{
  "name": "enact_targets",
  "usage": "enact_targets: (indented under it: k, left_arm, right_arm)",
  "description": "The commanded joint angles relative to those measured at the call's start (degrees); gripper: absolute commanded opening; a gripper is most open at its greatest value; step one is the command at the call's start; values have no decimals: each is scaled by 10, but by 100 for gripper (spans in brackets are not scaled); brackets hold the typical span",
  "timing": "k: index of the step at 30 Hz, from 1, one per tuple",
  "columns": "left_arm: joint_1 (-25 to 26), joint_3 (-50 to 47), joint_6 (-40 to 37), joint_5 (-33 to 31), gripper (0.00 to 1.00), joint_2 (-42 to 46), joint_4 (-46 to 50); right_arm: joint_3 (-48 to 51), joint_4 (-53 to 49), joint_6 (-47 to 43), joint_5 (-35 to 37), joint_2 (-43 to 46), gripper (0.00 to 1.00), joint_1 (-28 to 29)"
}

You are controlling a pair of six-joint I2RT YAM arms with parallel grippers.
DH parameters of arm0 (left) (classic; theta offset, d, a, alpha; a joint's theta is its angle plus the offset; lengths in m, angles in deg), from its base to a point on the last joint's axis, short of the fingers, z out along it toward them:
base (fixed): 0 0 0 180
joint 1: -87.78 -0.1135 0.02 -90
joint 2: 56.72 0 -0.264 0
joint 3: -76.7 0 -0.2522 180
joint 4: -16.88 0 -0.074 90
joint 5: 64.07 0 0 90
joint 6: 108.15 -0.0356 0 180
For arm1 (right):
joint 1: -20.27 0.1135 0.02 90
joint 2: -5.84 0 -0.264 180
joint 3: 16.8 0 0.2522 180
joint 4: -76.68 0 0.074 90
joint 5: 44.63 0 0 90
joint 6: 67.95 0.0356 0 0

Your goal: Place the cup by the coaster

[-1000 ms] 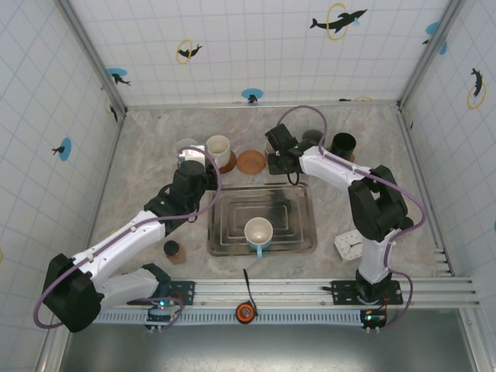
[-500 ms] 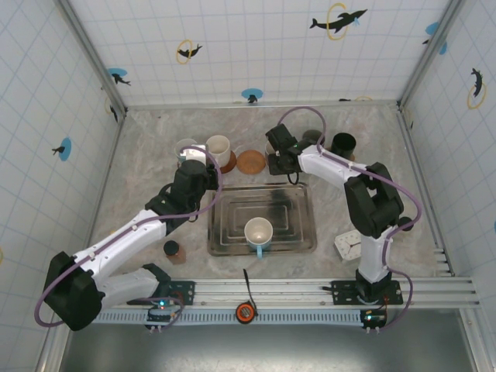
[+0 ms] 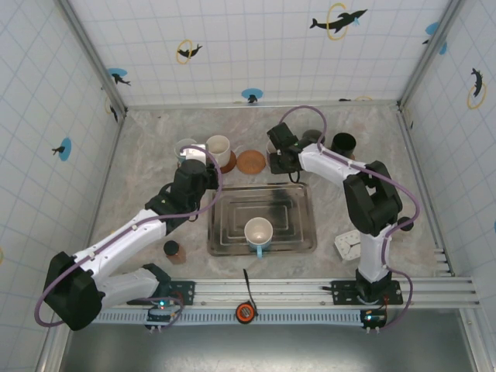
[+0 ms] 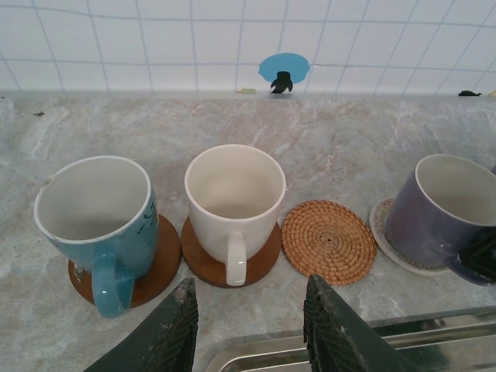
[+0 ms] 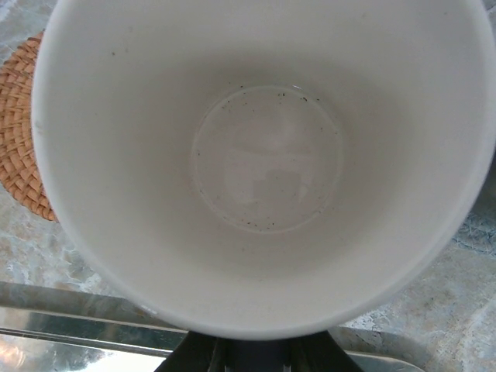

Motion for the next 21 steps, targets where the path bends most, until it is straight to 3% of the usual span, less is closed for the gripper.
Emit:
enact_targets:
  k: [1,21]
  left_arm:
    - [2,18,-12,-11,39,-8,6]
    - [2,22,-14,-10,39,-19,6]
  right_arm:
    - [-43,25,-5,5,-1,0,-5]
    - [-50,27,-5,-3,-11,0,-10]
